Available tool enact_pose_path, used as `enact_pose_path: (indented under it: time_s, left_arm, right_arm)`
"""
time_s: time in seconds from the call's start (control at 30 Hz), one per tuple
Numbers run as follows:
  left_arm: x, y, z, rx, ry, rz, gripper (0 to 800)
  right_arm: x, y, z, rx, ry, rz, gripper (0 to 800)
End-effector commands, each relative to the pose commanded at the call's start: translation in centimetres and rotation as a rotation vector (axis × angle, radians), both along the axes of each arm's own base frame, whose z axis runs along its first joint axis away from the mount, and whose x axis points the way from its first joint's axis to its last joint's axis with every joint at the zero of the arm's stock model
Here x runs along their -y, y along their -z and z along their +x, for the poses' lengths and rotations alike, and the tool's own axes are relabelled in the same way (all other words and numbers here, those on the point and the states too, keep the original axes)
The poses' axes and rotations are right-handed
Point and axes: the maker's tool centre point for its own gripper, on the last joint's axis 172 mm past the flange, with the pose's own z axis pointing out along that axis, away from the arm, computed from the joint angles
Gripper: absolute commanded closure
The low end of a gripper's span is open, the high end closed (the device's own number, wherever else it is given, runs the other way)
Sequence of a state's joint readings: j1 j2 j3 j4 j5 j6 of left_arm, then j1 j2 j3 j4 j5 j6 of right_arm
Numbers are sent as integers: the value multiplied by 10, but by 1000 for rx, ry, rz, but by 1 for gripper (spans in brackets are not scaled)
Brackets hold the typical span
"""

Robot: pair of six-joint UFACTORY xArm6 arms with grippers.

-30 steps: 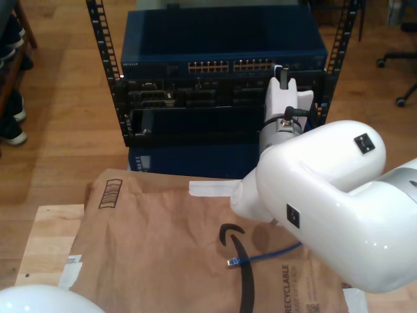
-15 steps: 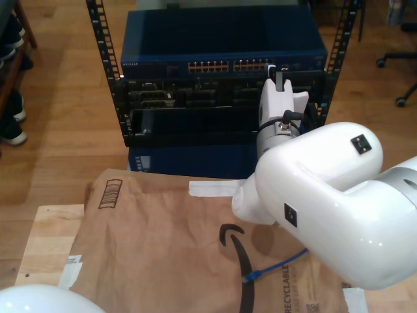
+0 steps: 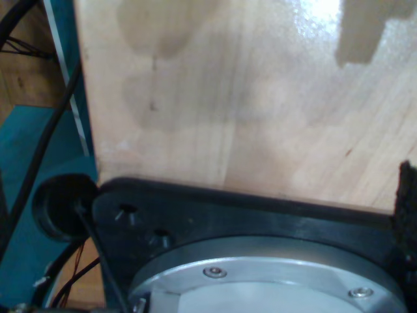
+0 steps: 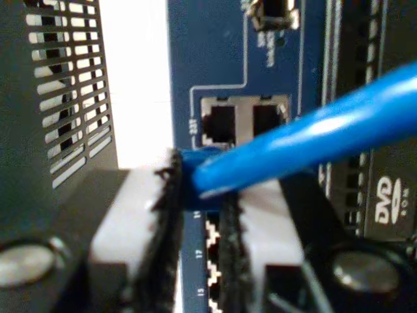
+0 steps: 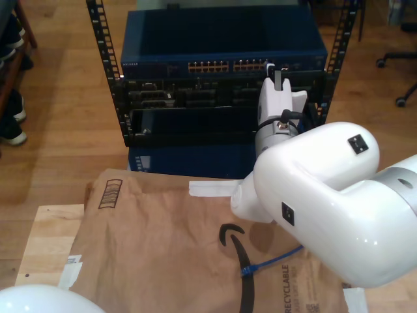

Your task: Grab the cable and plug it in

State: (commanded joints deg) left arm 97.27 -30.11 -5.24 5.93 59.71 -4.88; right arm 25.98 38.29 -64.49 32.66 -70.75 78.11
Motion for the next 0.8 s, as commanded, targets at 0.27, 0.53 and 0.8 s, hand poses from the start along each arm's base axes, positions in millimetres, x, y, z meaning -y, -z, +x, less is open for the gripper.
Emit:
enact_pose_path:
  time_s: [0.27,0.53,0.8]
  left_arm:
    - [1,0,0,0,0,-2,1]
    - [0,0,0,0,0,0,1]
    - [0,0,0,0,0,0,1]
  right_arm:
    - [0,3,3,4,3,-3,800]
    - [-2,3,8,15,5,1,800]
    - [3,6,7,10,12,-2,800]
